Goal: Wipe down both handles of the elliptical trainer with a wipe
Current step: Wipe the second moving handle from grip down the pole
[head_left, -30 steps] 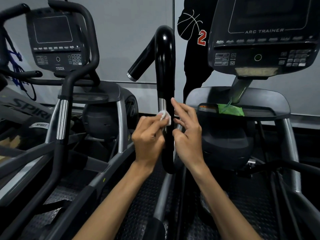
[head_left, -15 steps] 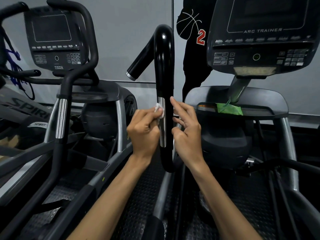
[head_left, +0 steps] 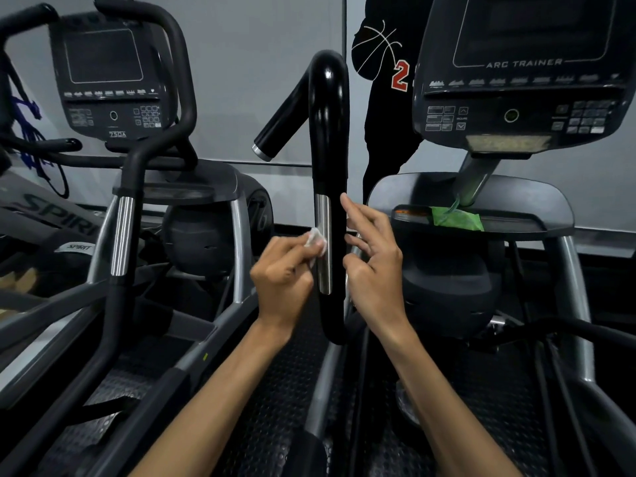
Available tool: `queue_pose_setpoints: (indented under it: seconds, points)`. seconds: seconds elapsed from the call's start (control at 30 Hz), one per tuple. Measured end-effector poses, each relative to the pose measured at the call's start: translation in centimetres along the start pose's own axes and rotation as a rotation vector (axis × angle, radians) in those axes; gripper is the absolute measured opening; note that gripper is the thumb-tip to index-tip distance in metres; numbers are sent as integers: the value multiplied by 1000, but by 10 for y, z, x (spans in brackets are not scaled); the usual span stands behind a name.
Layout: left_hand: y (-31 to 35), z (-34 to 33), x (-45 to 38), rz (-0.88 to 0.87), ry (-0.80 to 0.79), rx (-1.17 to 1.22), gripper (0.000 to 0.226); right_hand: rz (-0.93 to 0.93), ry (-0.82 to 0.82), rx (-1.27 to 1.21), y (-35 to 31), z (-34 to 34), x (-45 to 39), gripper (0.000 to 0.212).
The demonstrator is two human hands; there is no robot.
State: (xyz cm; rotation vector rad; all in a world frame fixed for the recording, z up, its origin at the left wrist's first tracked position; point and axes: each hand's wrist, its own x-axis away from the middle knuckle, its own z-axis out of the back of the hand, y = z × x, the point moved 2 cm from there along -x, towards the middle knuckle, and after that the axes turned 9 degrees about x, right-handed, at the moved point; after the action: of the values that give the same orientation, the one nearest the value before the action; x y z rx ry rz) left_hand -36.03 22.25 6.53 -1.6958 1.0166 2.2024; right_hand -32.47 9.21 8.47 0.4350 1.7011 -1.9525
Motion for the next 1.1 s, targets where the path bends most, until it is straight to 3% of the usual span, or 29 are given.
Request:
queue_pose_setpoints:
  seconds: [0.1, 0.23, 0.4, 0.53, 0.8, 0.97, 1.1]
  points:
    - [0, -4, -12, 88, 64, 38, 14, -5, 6, 0, 0, -1, 1, 82]
    - [9, -3, 8, -6, -26, 4, 15, 8, 2, -6, 0, -1, 1, 80]
    - [5, -6, -9, 55, 67, 17, 16, -1, 12, -18, 1, -2, 0, 82]
    - [10, -7, 13, -38, -5, -6, 13, 3, -1, -21, 0, 0, 0, 79]
    - [15, -11, 8, 19, 29, 17, 17, 2, 4, -16, 1, -1, 1, 80]
    - [13, -12, -11, 124, 149, 74, 10, 4, 12, -9, 1, -2, 0, 82]
    - [20, -12, 0, 64, 70, 42, 20, 5, 10, -22, 1, 0, 0, 80]
